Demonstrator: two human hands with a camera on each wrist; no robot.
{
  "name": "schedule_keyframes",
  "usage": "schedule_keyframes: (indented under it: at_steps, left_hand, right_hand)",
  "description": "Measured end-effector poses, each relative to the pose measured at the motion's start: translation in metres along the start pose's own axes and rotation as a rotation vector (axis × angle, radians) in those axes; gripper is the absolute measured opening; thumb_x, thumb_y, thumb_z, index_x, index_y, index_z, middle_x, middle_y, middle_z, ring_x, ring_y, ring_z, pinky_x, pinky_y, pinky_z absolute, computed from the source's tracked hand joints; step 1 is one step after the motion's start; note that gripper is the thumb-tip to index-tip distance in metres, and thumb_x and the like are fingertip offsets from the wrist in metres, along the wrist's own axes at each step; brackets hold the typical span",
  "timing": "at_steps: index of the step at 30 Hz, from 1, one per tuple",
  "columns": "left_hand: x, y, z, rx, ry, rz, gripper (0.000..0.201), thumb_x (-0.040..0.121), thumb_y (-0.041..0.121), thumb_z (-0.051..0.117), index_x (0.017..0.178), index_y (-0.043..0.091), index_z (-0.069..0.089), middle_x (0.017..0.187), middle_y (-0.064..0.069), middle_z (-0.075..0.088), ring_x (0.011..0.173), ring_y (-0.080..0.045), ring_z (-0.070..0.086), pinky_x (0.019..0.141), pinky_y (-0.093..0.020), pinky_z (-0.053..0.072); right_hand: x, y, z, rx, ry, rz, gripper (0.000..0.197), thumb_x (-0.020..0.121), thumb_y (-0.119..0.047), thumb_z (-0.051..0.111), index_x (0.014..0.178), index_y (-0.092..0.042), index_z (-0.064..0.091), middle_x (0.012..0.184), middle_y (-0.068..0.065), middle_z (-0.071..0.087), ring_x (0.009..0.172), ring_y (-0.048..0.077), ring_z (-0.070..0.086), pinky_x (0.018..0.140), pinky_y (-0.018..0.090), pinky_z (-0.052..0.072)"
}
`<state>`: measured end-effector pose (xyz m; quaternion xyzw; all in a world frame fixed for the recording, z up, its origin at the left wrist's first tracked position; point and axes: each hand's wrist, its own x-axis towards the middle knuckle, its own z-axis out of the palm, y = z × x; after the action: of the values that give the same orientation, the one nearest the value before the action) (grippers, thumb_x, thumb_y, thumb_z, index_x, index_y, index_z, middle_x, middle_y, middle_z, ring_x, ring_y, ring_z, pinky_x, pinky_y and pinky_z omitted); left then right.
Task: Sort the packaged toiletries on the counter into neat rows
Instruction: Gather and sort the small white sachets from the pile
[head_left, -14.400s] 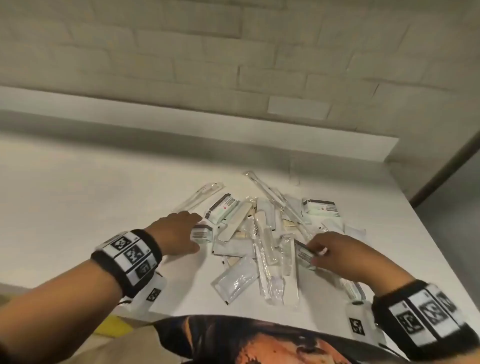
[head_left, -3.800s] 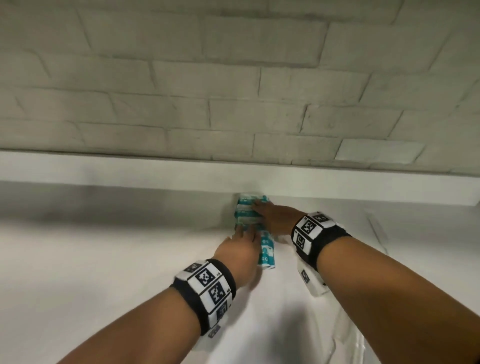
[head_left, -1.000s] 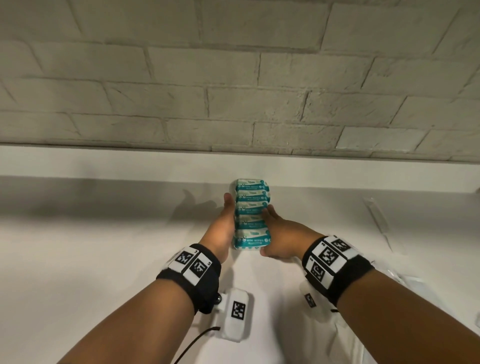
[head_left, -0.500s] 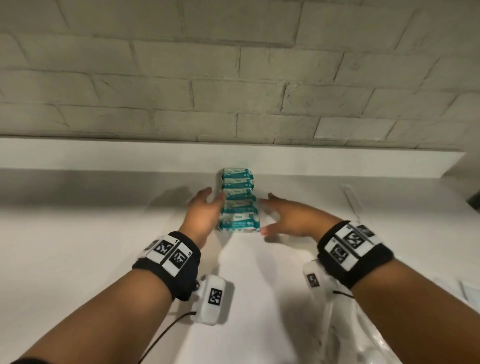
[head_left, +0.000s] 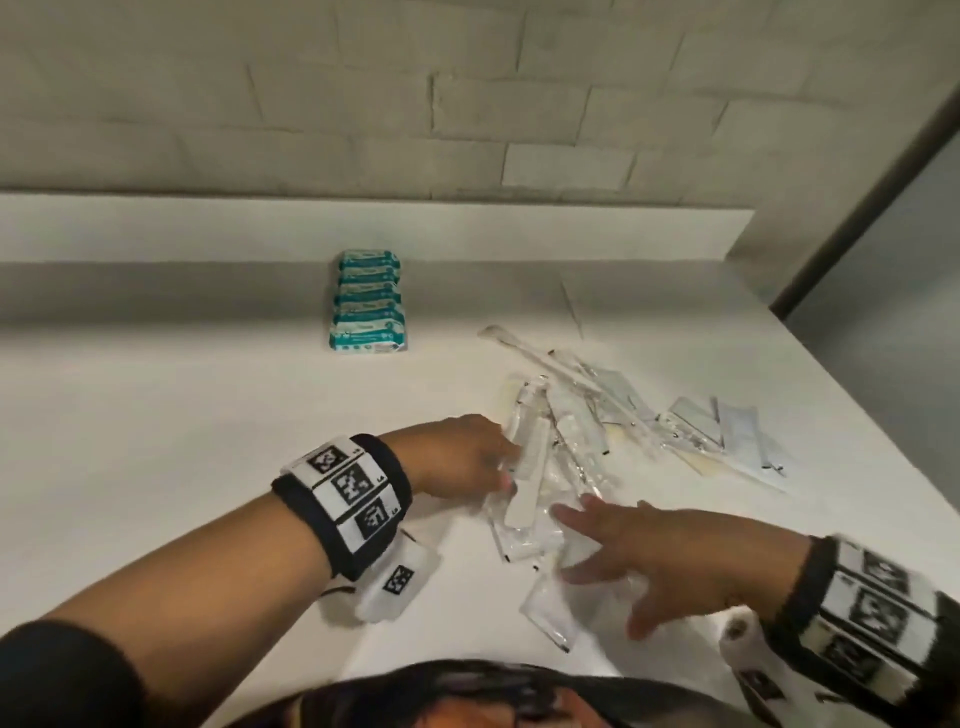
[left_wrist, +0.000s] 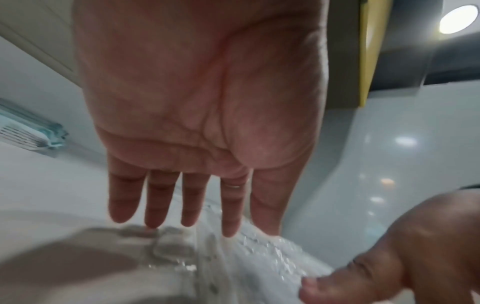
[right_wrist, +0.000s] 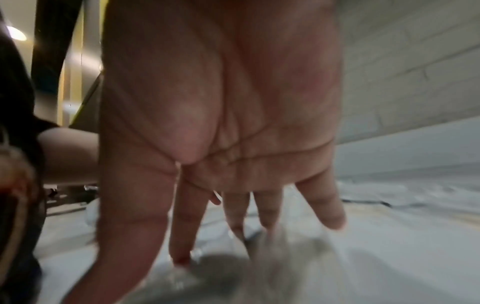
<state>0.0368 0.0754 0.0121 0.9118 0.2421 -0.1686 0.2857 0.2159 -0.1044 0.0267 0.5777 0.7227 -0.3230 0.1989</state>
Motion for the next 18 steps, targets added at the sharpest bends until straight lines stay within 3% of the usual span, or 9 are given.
schedule_keyframes:
  at_steps: [2,4,6,8,10,13,14,16,18]
  left_hand:
    - [0.002,0.012,0.007,0.059,-0.004,-0.062,0.050,0.093,0.048,0.050,0.140,0.028,0.047,0.147,-0.003,0.037,0.135,-0.022,0.037,0.112,-0.039,0.030]
    - [0.006,0.011,0.011,0.056,0.062,-0.138,0.043,0.090,0.050,0.052,0.123,0.024,0.061,0.137,-0.002,0.047,0.125,-0.022,0.047,0.105,-0.041,0.039]
    - [0.008,0.010,0.013,0.072,0.133,-0.239,0.040,0.086,0.053,0.051,0.096,0.018,0.068,0.117,0.000,0.057,0.103,-0.021,0.057,0.089,-0.038,0.049]
    - [0.009,0.015,0.013,0.133,0.173,-0.329,0.038,0.088,0.051,0.048,0.079,0.017,0.060,0.102,0.001,0.053,0.088,-0.020,0.056,0.075,-0.033,0.046]
    - [0.007,0.025,0.013,0.200,0.204,-0.401,0.033,0.090,0.047,0.048,0.088,0.017,0.062,0.105,-0.002,0.050,0.094,-0.023,0.055,0.076,-0.033,0.044]
    - [0.010,0.042,0.018,0.250,0.329,-0.420,0.029,0.091,0.039,0.051,0.103,0.016,0.063,0.112,-0.004,0.052,0.101,-0.026,0.055,0.084,-0.036,0.047]
    - [0.014,0.047,0.020,0.245,0.391,-0.384,0.026,0.092,0.035,0.051,0.104,0.016,0.063,0.113,-0.005,0.053,0.102,-0.026,0.054,0.085,-0.036,0.047]
    - [0.024,0.056,0.026,0.225,0.476,-0.265,0.023,0.093,0.024,0.049,0.111,0.020,0.062,0.118,-0.003,0.054,0.105,-0.024,0.052,0.086,-0.033,0.045]
    - [0.038,0.065,0.029,0.240,0.456,-0.154,0.038,0.091,0.013,0.049,0.127,0.025,0.056,0.131,0.000,0.051,0.115,-0.024,0.049,0.091,-0.032,0.042]
  right_hand:
    - [-0.001,0.018,0.008,-0.021,0.060,0.022,0.069,0.087,-0.031,0.066,0.143,-0.050,0.029,0.155,-0.026,-0.015,0.144,0.002,-0.018,0.121,0.045,0.002]
    - [-0.001,0.040,0.003,-0.025,0.121,0.084,0.068,0.088,-0.027,0.064,0.144,-0.047,0.030,0.157,-0.023,-0.010,0.144,0.003,-0.016,0.121,0.043,0.000]
    - [-0.004,0.058,-0.005,-0.036,0.180,0.149,0.060,0.090,-0.027,0.061,0.143,-0.040,0.037,0.159,-0.019,-0.002,0.146,0.004,-0.008,0.121,0.041,0.004]
    - [-0.008,0.070,-0.012,-0.005,0.229,0.200,0.050,0.091,-0.028,0.059,0.139,-0.033,0.048,0.159,-0.015,0.015,0.148,0.006,0.005,0.119,0.033,0.016]
    - [-0.011,0.081,-0.015,0.048,0.250,0.245,0.038,0.089,-0.029,0.058,0.127,-0.029,0.059,0.148,-0.010,0.043,0.143,0.011,0.027,0.111,0.033,0.032]
    - [-0.008,0.097,-0.026,0.076,0.427,0.301,0.017,0.086,-0.030,0.056,0.099,-0.029,0.068,0.107,-0.008,0.066,0.105,0.015,0.059,0.085,0.032,0.050]
    - [-0.006,0.101,-0.032,0.066,0.505,0.320,0.017,0.087,-0.028,0.055,0.098,-0.029,0.068,0.105,-0.007,0.065,0.098,0.014,0.059,0.082,0.031,0.050]
    - [0.001,0.105,-0.040,0.030,0.551,0.323,0.027,0.090,-0.030,0.054,0.116,-0.029,0.063,0.119,-0.005,0.059,0.107,0.017,0.055,0.088,0.031,0.047]
    - [0.011,0.102,-0.042,-0.066,0.403,0.263,0.041,0.090,-0.031,0.055,0.131,-0.026,0.053,0.135,-0.005,0.049,0.120,0.020,0.049,0.098,0.035,0.044]
